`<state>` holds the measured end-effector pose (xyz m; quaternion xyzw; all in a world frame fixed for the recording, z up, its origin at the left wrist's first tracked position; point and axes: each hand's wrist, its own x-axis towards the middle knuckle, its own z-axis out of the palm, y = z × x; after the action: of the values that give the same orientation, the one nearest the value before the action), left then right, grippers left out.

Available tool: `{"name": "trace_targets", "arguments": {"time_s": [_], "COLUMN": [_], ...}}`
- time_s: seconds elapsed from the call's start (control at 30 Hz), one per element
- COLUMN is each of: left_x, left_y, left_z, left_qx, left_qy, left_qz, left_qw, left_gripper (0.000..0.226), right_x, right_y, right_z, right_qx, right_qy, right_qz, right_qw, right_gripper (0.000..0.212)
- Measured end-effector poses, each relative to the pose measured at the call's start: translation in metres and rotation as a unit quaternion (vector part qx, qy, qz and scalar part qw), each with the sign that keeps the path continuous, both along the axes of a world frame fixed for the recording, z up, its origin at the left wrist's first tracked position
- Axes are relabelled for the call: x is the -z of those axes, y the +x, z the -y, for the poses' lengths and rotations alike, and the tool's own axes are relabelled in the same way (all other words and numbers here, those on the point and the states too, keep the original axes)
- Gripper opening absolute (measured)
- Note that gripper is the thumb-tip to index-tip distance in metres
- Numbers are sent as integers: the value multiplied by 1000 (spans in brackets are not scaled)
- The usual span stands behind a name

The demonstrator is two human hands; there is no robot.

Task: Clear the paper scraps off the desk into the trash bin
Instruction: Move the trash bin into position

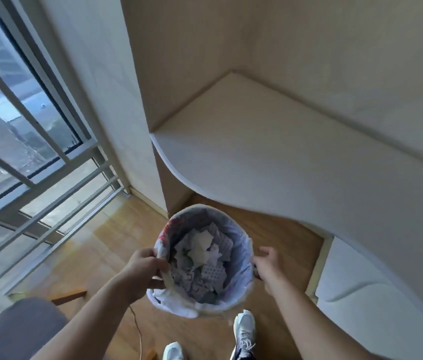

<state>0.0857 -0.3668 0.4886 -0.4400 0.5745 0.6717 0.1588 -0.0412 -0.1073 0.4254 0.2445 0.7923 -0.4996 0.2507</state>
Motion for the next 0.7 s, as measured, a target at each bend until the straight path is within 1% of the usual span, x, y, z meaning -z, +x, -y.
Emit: {"name": "trace_targets", "arguments": {"time_s": [0.07,0.13,0.2,0.27,0.33,0.37,0.47,0.7], "left_x": [8,19,34,54,78,91,137,263], "left_y": [-1,-6,-12,-22,-34,-40,-55,-93], "left_z": [-11,-28,-48,-71,-95,-107,-146,-241], "left_qx": [45,89,129,163,203,222,268,322], "left_qy": [-1,1,-3,-10,-11,-11,-27,-58], "left_qz": [10,19,27,37,46,49,62,83], "left_qw": [999,996,991,986,978,974,961,941], "left_gripper": [18,20,15,16,17,18,20,19], "right_x": [1,8,17,29,45,54,85,189], "right_y": [17,33,50,64,75,80,93,97], "right_z": [-26,-53,-81,-109,-138,-153,-197,-282], "right_qx": [48,61,80,113,153,171,202,281], "right_qy": [-47,-62,-59,-64,-85,-95,-106,-110], "right_qz": [73,114,135,150,166,171,170,128], "right_qw": [995,990,986,980,970,966,959,945], "right_gripper": [36,32,26,19,23,25,18,14]}}
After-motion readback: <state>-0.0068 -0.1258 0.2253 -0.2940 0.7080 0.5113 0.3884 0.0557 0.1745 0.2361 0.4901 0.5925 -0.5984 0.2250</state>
